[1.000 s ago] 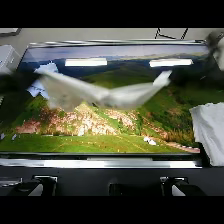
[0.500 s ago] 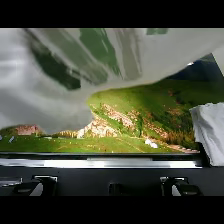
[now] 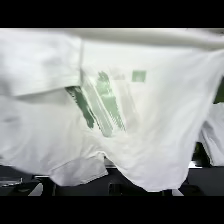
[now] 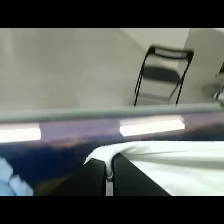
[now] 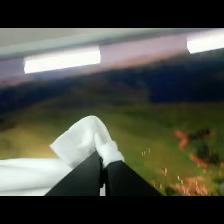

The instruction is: Fold the clothes and pants, and hang the long-sleeved shirts on hangers.

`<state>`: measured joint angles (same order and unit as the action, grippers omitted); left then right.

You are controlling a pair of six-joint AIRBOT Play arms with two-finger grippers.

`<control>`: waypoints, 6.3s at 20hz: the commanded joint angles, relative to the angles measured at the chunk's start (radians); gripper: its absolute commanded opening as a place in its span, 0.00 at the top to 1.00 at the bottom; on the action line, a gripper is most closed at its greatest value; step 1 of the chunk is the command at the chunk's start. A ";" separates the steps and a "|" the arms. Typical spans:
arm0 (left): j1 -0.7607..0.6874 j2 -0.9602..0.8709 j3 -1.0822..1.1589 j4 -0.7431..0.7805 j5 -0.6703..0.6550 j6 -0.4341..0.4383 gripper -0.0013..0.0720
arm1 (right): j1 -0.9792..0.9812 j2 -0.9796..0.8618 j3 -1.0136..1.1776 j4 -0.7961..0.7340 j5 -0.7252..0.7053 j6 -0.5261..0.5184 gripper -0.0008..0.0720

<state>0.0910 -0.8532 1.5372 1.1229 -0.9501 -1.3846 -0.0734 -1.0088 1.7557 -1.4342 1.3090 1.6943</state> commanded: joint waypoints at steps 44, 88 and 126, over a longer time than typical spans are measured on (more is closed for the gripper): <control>0.159 -0.519 -0.833 -0.251 -0.273 0.140 0.95 | -0.199 -0.412 -0.975 0.319 -0.073 -0.252 0.22; 0.008 -0.511 -0.480 -0.234 0.029 -0.002 0.95 | -0.058 -0.613 -0.337 0.126 0.000 -0.127 0.94; 0.193 -0.571 -0.330 0.065 -0.603 0.016 0.33 | -0.339 -0.521 -0.364 0.084 0.364 -0.119 0.22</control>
<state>0.2173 -1.4864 1.2205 1.0782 -1.4265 -1.3689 -0.3264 -1.5833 1.4097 -1.2949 1.5673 1.5879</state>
